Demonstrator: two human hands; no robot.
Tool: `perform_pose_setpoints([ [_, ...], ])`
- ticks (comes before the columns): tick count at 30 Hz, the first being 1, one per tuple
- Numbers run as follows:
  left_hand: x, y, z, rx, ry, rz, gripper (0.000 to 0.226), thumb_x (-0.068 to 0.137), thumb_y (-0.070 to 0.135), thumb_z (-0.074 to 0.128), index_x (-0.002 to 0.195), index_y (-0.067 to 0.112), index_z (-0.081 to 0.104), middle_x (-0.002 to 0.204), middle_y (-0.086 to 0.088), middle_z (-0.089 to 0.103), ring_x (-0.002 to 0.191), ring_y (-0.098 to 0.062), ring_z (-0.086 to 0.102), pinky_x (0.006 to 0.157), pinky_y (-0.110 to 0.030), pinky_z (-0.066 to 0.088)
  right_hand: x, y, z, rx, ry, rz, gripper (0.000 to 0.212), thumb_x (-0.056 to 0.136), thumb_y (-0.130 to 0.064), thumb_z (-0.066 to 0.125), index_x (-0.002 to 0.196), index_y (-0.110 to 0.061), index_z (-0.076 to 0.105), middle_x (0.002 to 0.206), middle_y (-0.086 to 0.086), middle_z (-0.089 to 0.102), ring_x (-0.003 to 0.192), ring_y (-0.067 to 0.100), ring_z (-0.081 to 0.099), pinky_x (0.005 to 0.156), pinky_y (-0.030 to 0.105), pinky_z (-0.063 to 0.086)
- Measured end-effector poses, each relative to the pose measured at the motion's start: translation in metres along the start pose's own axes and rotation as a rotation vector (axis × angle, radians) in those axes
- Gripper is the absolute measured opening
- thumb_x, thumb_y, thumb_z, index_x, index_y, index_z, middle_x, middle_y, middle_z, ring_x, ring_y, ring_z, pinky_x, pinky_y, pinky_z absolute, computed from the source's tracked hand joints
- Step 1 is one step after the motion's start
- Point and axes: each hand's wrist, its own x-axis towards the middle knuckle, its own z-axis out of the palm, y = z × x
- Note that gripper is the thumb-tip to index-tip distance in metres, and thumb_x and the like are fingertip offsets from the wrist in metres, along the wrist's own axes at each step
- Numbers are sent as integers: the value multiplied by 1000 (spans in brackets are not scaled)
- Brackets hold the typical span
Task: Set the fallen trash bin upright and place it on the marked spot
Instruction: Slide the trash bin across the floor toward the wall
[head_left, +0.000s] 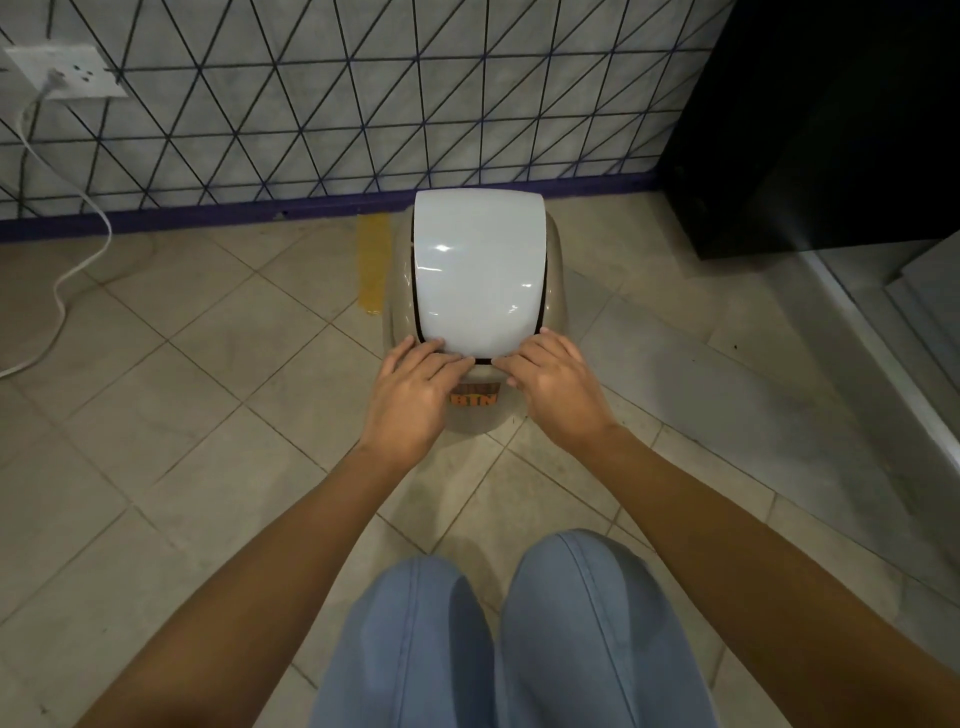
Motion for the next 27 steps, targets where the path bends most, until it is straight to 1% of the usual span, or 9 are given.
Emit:
perform_pose_setpoints([
  [3, 11, -3, 3, 14, -14, -1, 37, 71, -3, 72, 105, 10, 71, 101, -7, 73, 103, -28, 66, 99, -43, 40, 9, 7, 4, 21, 4, 11, 22, 74, 2, 67, 93, -7, 73, 85, 8, 70, 87, 27, 65, 99, 41, 42],
  [7, 28, -9, 5, 41, -24, 13, 37, 67, -6, 74, 101, 8, 72, 97, -9, 74, 97, -29, 68, 96, -51, 42, 21, 14, 8, 51, 32, 40, 21, 70, 3, 70, 89, -5, 74, 82, 9, 71, 84, 28, 66, 97, 42, 44],
  [9, 37, -10, 6, 50, -22, 21, 38, 66, -6, 74, 100, 9, 73, 95, -7, 75, 94, -27, 69, 95, -48, 44, 29, 19, 9, 69, 28, 40, 24, 67, 5, 72, 88, -5, 74, 81, 9, 71, 83, 28, 66, 96, 43, 44],
  [11, 44, -11, 11, 57, -3, 26, 37, 66, -4, 75, 100, 11, 73, 94, -4, 75, 91, -24, 69, 95, -38, 43, 34, 28, 11, 83, 43, 47, 27, 64, 8, 74, 88, -5, 75, 81, 9, 72, 83, 29, 67, 96, 45, 43],
  [14, 48, -7, 18, 58, 41, 27, 35, 68, -1, 71, 100, 13, 74, 95, -2, 75, 89, -23, 69, 92, -35, 33, 37, 39, 13, 90, 84, 27, 32, 59, 10, 76, 88, -4, 74, 80, 10, 72, 82, 29, 68, 96, 48, 41],
  [16, 48, -8, 23, 57, 68, 40, 32, 74, 2, 63, 101, 14, 73, 96, -1, 75, 90, -22, 69, 92, -35, 33, 37, 43, 17, 91, 116, 8, 33, 59, 10, 77, 89, -4, 75, 80, 10, 73, 81, 29, 68, 96, 47, 40],
  [19, 48, -11, 25, 66, 81, 68, 32, 79, 6, 53, 103, 15, 73, 97, 0, 74, 91, -22, 68, 92, -34, 33, 37, 45, 19, 124, 141, 1, 32, 59, 12, 76, 88, -1, 75, 79, 12, 72, 80, 29, 69, 95, 52, 39],
  [24, 58, -18, 27, 42, 65, 44, 30, 78, 4, 58, 102, 14, 73, 97, -1, 74, 93, -23, 68, 95, -35, 32, 48, 43, 22, 127, 121, 45, 33, 59, 13, 73, 89, 1, 74, 78, 13, 72, 79, 30, 69, 97, 49, 35],
  [27, 64, -26, 28, 50, 43, 62, 31, 79, 6, 53, 102, 14, 72, 97, -2, 74, 94, -24, 68, 94, -35, 32, 55, 41, 24, 129, 106, 52, 32, 59, 12, 73, 90, 2, 74, 77, 14, 72, 79, 31, 69, 97, 48, 34],
])
